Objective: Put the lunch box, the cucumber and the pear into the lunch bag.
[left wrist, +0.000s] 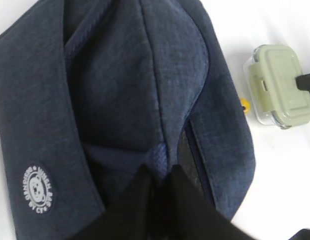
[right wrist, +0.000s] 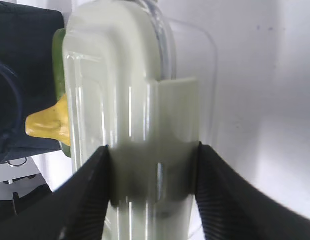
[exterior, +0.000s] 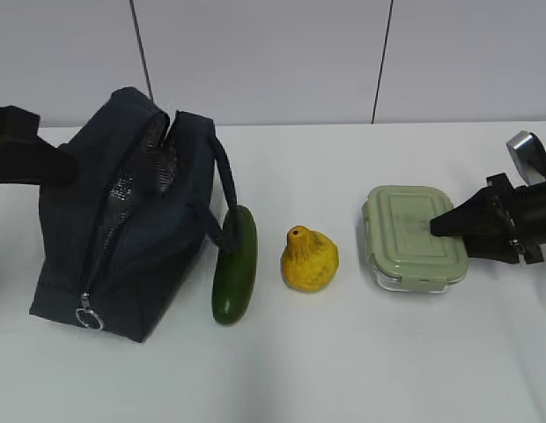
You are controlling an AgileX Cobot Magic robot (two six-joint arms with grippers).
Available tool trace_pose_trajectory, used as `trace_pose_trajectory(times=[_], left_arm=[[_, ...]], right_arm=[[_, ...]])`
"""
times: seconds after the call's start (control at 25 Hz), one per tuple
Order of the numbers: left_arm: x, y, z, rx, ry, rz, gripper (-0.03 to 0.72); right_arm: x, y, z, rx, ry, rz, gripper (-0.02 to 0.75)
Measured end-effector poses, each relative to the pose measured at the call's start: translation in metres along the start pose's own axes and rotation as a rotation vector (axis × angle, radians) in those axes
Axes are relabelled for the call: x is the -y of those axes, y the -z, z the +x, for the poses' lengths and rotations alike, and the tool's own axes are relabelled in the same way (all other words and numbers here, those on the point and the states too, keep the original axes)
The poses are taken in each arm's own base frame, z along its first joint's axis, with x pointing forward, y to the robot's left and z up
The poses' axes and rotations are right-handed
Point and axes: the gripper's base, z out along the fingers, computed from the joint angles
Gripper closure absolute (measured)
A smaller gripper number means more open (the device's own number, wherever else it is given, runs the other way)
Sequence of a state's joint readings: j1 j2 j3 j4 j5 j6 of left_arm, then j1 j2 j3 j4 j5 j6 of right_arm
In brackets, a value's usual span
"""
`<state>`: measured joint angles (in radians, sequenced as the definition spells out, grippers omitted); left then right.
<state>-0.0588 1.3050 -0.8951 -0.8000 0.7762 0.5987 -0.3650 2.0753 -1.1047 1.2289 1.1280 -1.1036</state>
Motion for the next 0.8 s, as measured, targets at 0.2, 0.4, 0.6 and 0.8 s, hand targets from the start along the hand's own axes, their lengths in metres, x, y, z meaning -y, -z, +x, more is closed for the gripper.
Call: trace_pose_trajectory(times=[0.2,0.4,0.6,0.8], left_arm=[[0.020,-0.007,-0.004,0.007,-0.071,0.032,0.675],[0.026,-0.022,-0.002,-0.027,-0.091,0.043,0.675],[0.025,-0.029,-0.001,-0.037,-0.090,0.040,0.675],[0.026,-0.026,-0.003,-0.017,-0.093,0.033,0.676]], right_arm=[[-0.014,0.009,-0.004,0.027,0.038,0.004,0.354],[-0.020,0.012,-0.006,0.038,0.041,0.006,0.354],[-0.035,0.022,-0.009,0.064,0.065,0.012,0.355],[-0.050,0.031,-0.010,0.093,0.088,0.012,0.355]])
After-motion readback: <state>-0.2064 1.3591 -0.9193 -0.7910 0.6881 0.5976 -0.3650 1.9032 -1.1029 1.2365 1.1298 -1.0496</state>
